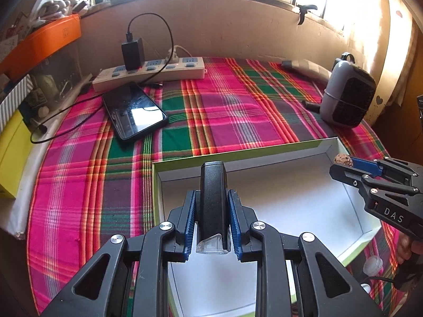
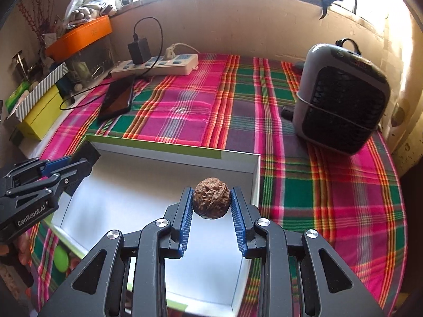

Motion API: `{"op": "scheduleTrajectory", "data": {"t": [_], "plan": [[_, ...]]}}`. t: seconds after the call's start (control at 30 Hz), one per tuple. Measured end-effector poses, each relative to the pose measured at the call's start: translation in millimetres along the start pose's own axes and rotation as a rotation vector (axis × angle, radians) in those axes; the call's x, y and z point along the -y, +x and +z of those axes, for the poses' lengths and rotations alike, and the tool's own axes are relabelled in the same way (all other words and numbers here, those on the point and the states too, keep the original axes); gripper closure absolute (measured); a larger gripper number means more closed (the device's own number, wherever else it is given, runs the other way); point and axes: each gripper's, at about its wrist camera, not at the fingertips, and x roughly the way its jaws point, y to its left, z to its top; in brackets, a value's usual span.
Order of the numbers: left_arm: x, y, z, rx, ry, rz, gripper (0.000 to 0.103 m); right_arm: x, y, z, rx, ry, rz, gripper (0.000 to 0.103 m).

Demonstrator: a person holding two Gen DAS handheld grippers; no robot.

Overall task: Organize objects
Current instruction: 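Release the flashlight with the left tool while the right tool releases the walnut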

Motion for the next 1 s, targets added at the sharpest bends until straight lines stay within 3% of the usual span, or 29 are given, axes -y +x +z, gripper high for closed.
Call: {"op": "scheduleTrajectory", "data": {"t": [0.37,1.0], "plan": [[-5,18,2,-0.031,0.002,0.017,0.081,0,26,7,-0.047,-0.006,-0.01,0.073],[-7,22,3,-0.029,0.002,0.016,0.081,-8,35,7,-0.044,-0.031,-0.041,0.073]]}}
